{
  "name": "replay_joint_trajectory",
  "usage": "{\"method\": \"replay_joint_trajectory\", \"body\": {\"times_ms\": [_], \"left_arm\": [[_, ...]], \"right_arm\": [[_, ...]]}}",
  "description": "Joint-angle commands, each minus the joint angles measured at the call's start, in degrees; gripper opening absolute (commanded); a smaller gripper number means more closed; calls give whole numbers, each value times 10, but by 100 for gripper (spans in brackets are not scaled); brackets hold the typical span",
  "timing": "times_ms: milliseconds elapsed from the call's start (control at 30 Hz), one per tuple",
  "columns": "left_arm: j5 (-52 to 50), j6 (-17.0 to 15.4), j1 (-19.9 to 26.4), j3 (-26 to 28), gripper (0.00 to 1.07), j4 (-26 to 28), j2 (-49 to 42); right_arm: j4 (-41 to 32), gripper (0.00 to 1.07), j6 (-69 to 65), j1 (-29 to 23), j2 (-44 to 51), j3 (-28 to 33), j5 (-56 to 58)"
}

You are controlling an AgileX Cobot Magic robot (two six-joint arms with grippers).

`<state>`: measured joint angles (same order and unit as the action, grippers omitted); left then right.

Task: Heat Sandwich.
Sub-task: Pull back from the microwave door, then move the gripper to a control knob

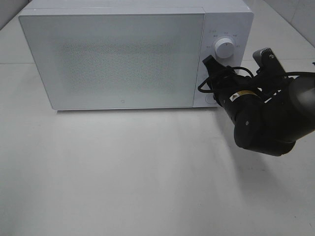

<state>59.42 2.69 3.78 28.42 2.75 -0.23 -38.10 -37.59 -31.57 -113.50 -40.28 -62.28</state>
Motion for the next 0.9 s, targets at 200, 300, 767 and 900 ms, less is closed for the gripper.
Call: {"method": "replay_joint_trajectory", "body": {"times_ms": [200,300,767,900], "left_arm": [[-5,0,0,-2,101,2,-15],[-5,0,0,-2,101,2,-15],[-5,0,0,-2,101,2,-15],[-5,0,0,-2,101,2,-15]], "right_arm": [[1,19,-133,2,2,-5,-22],[1,19,-174,2,2,-5,-31],[-5,19,-380,2,2,-5,-32],[-11,19,-422,2,2,-5,-30]]}}
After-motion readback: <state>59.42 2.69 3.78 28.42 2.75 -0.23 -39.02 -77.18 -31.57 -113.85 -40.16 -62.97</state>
